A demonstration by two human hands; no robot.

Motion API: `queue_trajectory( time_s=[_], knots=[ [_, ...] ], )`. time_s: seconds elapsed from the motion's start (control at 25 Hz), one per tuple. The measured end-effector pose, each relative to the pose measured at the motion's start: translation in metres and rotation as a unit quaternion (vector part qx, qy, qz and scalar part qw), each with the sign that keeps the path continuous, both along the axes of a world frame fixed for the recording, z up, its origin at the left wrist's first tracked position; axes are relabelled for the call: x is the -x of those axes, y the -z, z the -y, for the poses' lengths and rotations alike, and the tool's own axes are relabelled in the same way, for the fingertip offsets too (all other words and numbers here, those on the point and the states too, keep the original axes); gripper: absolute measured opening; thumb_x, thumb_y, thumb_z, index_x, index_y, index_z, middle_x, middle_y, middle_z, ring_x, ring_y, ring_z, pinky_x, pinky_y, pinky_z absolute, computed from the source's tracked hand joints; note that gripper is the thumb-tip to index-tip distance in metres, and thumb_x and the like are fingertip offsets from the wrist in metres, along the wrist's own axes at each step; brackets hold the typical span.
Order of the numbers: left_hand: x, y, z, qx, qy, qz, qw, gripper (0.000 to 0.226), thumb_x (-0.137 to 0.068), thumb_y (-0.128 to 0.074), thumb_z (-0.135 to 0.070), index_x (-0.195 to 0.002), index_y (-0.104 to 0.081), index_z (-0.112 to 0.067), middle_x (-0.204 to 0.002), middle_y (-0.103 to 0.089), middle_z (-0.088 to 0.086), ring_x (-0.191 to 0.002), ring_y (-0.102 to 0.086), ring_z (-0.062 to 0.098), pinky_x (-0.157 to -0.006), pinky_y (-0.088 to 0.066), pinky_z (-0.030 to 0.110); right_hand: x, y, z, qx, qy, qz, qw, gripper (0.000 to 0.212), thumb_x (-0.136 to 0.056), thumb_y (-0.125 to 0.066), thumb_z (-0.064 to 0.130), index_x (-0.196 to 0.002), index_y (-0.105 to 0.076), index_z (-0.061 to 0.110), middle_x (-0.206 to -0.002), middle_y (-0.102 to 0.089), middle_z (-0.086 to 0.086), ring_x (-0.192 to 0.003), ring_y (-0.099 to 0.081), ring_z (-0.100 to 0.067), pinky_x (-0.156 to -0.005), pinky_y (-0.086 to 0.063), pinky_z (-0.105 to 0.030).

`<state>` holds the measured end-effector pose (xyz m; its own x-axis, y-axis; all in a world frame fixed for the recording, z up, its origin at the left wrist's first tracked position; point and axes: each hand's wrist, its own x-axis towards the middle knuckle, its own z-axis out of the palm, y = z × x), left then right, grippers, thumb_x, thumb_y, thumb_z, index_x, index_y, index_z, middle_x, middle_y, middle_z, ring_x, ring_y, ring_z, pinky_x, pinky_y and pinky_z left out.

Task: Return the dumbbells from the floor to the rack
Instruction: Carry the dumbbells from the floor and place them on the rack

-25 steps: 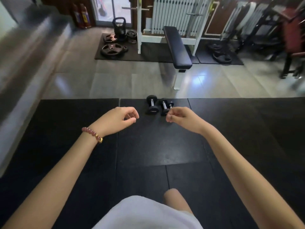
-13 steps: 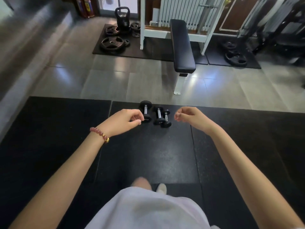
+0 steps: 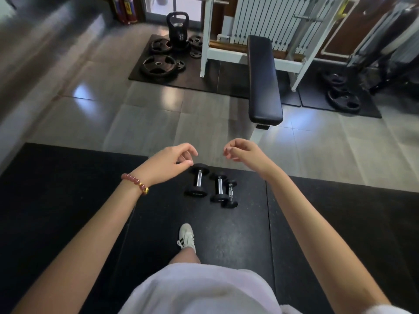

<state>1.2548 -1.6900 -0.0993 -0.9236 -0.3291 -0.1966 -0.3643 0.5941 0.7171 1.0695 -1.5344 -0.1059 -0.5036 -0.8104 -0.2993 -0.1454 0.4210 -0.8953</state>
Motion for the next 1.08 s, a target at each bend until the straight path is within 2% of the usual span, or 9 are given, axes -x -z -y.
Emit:
queue_trajectory(
  time_s=[0.24, 0.36, 0.48, 0.6, 0.72, 0.84, 0.92, 1.0, 1.08],
  knots=[
    [0.106, 0.015, 0.079, -0.037, 0.017, 0.015, 0.999, 0.029, -0.096, -0.039, -0.007, -0.114, -0.054, -0.023, -0.099, -0.064, -0.009, -0.096, -0.063, 0.006, -0.091, -0.050, 0.031, 0.086, 0.033, 0.073, -0.036, 0.019, 0.040, 0.998, 0.020, -0.096, -0.047, 0.008, -0.081, -0.058, 0.017, -0.080, -0.063, 0.005, -0.071, -0.057, -0.005, -0.069, -0.045, -0.011],
    [0.158, 0.030, 0.110, -0.037, 0.032, 0.041, 0.998, 0.030, -0.094, -0.038, -0.004, -0.111, -0.055, -0.022, -0.098, -0.065, -0.008, -0.094, -0.063, 0.004, -0.088, -0.049, 0.027, 0.129, 0.066, 0.095, -0.063, 0.049, 0.072, 0.994, 0.016, -0.096, -0.046, 0.007, -0.085, -0.057, 0.011, -0.076, -0.061, 0.003, -0.070, -0.054, -0.007, -0.068, -0.043, -0.016],
    [0.205, 0.064, 0.140, -0.032, 0.036, 0.070, 0.996, 0.031, -0.094, -0.037, -0.003, -0.110, -0.057, -0.020, -0.097, -0.065, -0.008, -0.093, -0.061, 0.004, -0.086, -0.047, 0.024, 0.170, 0.125, 0.119, -0.111, 0.078, 0.115, 0.984, 0.017, -0.097, -0.046, 0.012, -0.083, -0.055, 0.016, -0.080, -0.064, 0.003, -0.070, -0.058, -0.009, -0.069, -0.043, -0.021],
    [0.245, 0.124, 0.169, -0.001, 0.066, 0.105, 0.992, 0.034, -0.091, -0.036, -0.002, -0.108, -0.059, -0.021, -0.096, -0.064, -0.011, -0.094, -0.060, 0.005, -0.089, -0.048, 0.027, 0.211, 0.218, 0.147, -0.203, 0.098, 0.141, 0.964, 0.012, -0.092, -0.051, 0.022, -0.081, -0.056, 0.019, -0.075, -0.063, 0.002, -0.060, -0.061, -0.013, -0.062, -0.044, -0.029],
    [0.272, 0.190, 0.199, 0.053, 0.126, 0.159, 0.978, 0.035, -0.090, -0.037, -0.005, -0.107, -0.058, -0.026, -0.098, -0.062, -0.016, -0.092, -0.057, 0.004, -0.089, -0.047, 0.028, 0.248, 0.312, 0.170, -0.301, 0.071, 0.112, 0.944, 0.008, -0.088, -0.052, 0.027, -0.082, -0.056, 0.021, -0.071, -0.060, 0.002, -0.053, -0.058, -0.015, -0.056, -0.042, -0.026],
    [0.291, 0.266, 0.226, 0.064, 0.157, 0.200, 0.965, 0.035, -0.089, -0.037, -0.006, -0.107, -0.058, -0.028, -0.099, -0.062, -0.018, -0.096, -0.057, 0.004, -0.089, -0.046, 0.028, 0.260, 0.384, 0.193, -0.311, 0.081, 0.100, 0.941, 0.010, -0.092, -0.051, 0.025, -0.090, -0.056, 0.016, -0.071, -0.061, 0.003, -0.056, -0.057, -0.014, -0.051, -0.040, -0.021],
    [0.301, 0.330, 0.240, 0.068, 0.172, 0.225, 0.957, 0.034, -0.089, -0.037, -0.007, -0.107, -0.057, -0.027, -0.101, -0.062, -0.016, -0.096, -0.057, 0.005, -0.090, -0.045, 0.028, 0.257, 0.443, 0.208, -0.300, 0.082, 0.099, 0.945, 0.011, -0.092, -0.051, 0.022, -0.084, -0.054, 0.017, -0.073, -0.061, 0.002, -0.064, -0.056, -0.015, -0.058, -0.044, -0.024],
    [0.306, 0.392, 0.248, 0.072, 0.200, 0.241, 0.947, 0.033, -0.088, -0.039, -0.007, -0.108, -0.058, -0.026, -0.103, -0.063, -0.013, -0.096, -0.058, 0.007, -0.090, -0.046, 0.028, 0.247, 0.503, 0.216, -0.294, 0.082, 0.097, 0.947, 0.016, -0.091, -0.054, 0.019, -0.075, -0.053, 0.020, -0.075, -0.060, -0.001, -0.072, -0.054, -0.017, -0.074, -0.048, -0.034],
    [0.308, 0.451, 0.249, 0.072, 0.226, 0.258, 0.937, 0.032, -0.088, -0.040, -0.008, -0.109, -0.058, -0.024, -0.106, -0.064, -0.008, -0.099, -0.058, 0.010, -0.090, -0.045, 0.029, 0.231, 0.562, 0.214, -0.298, 0.092, 0.110, 0.944, 0.012, -0.090, -0.057, 0.015, -0.079, -0.054, 0.016, -0.076, -0.057, -0.001, -0.078, -0.052, -0.018, -0.080, -0.046, -0.037]
  ],
)
